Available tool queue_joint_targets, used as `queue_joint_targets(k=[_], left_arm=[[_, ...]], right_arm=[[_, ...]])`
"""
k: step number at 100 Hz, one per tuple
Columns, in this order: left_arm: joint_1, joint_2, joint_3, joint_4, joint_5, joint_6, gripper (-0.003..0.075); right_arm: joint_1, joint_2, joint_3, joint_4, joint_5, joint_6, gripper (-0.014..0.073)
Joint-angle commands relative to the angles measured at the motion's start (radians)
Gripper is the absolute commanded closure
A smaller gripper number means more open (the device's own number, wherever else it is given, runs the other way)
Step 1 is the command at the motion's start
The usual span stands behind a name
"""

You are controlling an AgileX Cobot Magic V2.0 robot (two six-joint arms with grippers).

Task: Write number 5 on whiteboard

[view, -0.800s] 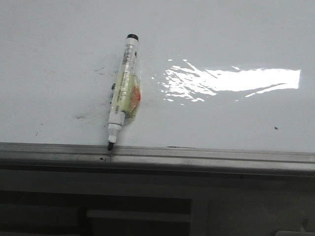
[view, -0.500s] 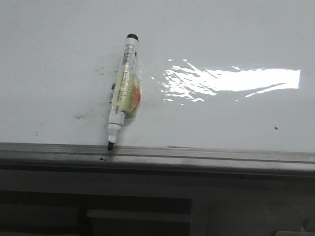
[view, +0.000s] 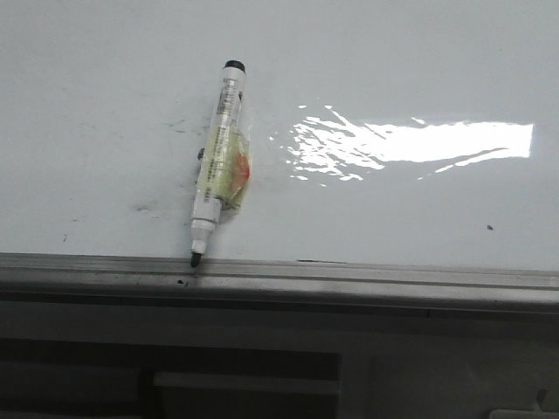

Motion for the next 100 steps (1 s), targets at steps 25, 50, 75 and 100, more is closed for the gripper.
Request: queue_joint_targets(k=[25,50,75,100], left_arm=[[0.003,-0.029,0.022,-0.462,-0.137,-0.010,0.0741],[0.003,-0.029,0.022,-0.755,-0.217,-0.010,0.0741],[0.003,-0.018,-0.054,-0.730,-0.196,0.072,0.0741],[0.003,0.171,-0.319,-0.306,-0.054,0.098,0.0739]], right_arm=[[-0.003,-0.018,0.021,-0.046,-0.282,0.000,0.0657],[-0.003,-0.018,0.019,0.222,-0.561,0.017,0.0657],[-0.001,-0.016,-0.085,0.467,-0.452,0.028,0.0657],[0.003,0.084,-0.371,0.293,-0.001,-0.093,0.0656]])
